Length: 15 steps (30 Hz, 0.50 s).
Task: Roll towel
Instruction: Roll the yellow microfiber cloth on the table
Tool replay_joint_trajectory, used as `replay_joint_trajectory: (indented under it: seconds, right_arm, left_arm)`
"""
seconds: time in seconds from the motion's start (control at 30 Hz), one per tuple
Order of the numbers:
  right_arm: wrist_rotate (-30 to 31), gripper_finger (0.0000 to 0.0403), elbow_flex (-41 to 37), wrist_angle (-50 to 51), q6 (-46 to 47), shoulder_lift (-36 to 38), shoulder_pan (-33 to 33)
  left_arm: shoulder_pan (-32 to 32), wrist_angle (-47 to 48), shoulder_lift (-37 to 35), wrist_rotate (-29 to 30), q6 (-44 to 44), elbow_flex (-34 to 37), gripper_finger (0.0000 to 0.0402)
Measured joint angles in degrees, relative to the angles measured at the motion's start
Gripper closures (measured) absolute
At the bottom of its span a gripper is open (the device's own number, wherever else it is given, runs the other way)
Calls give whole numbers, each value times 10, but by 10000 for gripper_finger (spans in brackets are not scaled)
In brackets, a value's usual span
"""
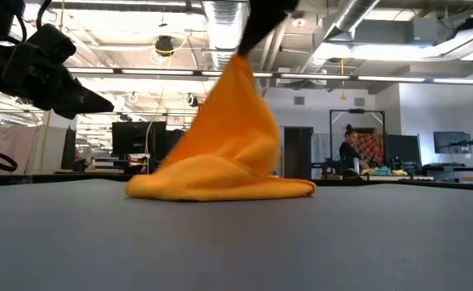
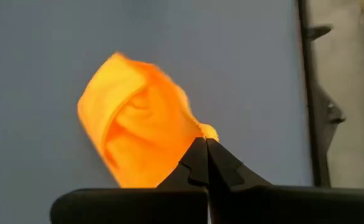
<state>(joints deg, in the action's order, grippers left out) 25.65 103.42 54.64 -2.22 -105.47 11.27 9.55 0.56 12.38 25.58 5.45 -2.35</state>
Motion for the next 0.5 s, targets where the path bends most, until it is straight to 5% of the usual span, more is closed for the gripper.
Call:
replay_joint_trajectory:
  seconds: [0.3, 0.5]
  right_arm:
    - [14, 394, 109, -16, -100, 0, -44]
    - [15, 394, 187, -13, -70, 0, -86]
  left_arm:
    - [0, 0, 0, -21, -2, 0, 322]
    - [0, -17, 0, -35, 14, 0, 322]
